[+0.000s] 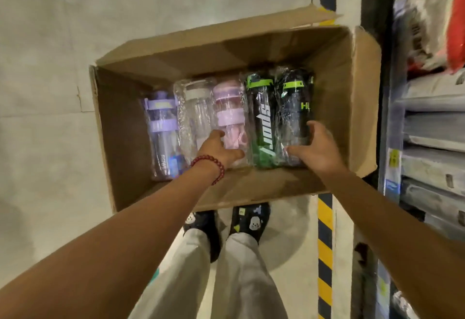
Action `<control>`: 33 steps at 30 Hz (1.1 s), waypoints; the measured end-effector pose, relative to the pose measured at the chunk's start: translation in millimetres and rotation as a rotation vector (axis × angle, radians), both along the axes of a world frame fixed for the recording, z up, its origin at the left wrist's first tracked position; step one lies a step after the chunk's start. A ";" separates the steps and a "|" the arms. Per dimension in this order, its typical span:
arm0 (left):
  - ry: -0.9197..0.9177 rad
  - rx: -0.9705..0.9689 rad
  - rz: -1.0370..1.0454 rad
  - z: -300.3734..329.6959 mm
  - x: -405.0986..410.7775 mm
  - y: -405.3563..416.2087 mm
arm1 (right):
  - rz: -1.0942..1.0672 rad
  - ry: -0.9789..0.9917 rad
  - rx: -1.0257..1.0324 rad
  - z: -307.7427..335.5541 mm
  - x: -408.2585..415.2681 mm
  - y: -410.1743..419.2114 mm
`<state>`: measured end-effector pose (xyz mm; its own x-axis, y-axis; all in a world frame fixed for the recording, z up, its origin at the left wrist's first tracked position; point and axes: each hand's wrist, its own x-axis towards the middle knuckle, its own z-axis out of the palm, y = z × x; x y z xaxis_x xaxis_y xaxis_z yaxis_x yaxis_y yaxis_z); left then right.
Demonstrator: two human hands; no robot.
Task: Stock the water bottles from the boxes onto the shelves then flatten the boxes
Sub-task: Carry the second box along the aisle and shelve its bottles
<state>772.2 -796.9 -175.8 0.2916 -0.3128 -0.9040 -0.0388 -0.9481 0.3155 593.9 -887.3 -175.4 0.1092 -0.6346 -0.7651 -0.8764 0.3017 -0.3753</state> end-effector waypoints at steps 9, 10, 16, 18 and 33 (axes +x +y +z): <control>-0.170 -0.028 -0.054 -112.0 -13.6 -3.1 | -0.076 0.103 0.035 -105.0 0.7 -7.0; -0.208 -0.023 -0.055 -115.8 -16.5 -5.4 | -0.078 0.138 0.027 -109.0 3.7 -7.3; -0.407 0.066 -0.130 -130.0 -16.2 -12.6 | -0.081 0.352 -0.040 -116.7 26.0 -10.0; -0.415 0.106 -0.149 -133.9 -17.8 -12.8 | -0.089 0.396 -0.059 -116.8 28.2 -10.5; -0.059 0.080 0.255 -136.3 -0.2 -4.8 | -0.166 0.098 -0.011 -123.2 -1.1 -12.7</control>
